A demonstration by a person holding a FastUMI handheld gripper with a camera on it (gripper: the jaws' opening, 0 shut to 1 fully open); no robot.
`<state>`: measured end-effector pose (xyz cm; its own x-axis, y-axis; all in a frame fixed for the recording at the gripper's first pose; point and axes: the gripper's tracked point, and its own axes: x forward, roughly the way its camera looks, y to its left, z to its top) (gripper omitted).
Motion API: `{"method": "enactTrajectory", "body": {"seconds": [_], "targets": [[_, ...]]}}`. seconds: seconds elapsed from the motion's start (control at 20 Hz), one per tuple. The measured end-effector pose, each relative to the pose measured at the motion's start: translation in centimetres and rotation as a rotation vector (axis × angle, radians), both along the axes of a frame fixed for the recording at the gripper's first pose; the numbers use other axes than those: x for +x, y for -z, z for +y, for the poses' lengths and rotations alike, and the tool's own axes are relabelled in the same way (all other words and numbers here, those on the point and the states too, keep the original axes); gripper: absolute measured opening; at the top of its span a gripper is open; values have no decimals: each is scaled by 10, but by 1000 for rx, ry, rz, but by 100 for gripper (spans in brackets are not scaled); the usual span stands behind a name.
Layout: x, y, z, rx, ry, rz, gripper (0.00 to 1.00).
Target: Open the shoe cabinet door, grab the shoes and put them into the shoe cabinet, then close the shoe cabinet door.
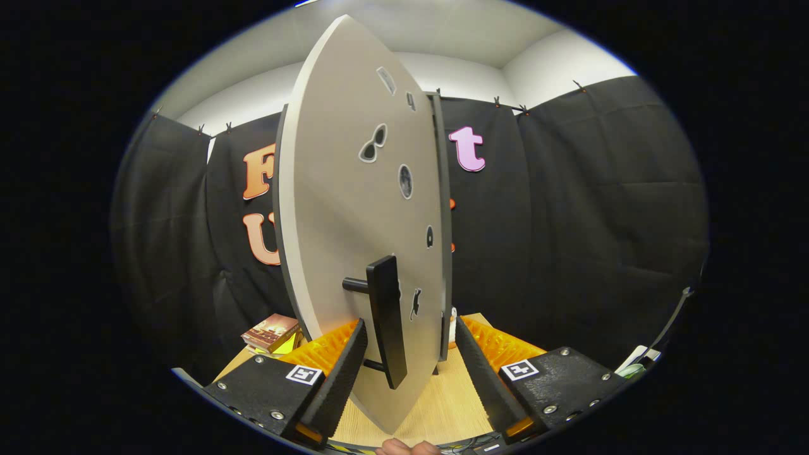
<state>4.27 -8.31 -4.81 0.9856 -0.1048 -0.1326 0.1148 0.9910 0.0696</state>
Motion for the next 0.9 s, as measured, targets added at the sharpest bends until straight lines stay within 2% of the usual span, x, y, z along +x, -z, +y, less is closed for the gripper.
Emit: {"method": "enactTrajectory", "body": {"seconds": [0.15,0.65,0.9], "targets": [[18,-3,29,-5,-15,-4,88],[96,-5,125,16,-150,-16,90],[127,0,142,39,-179,-14,89]]}}
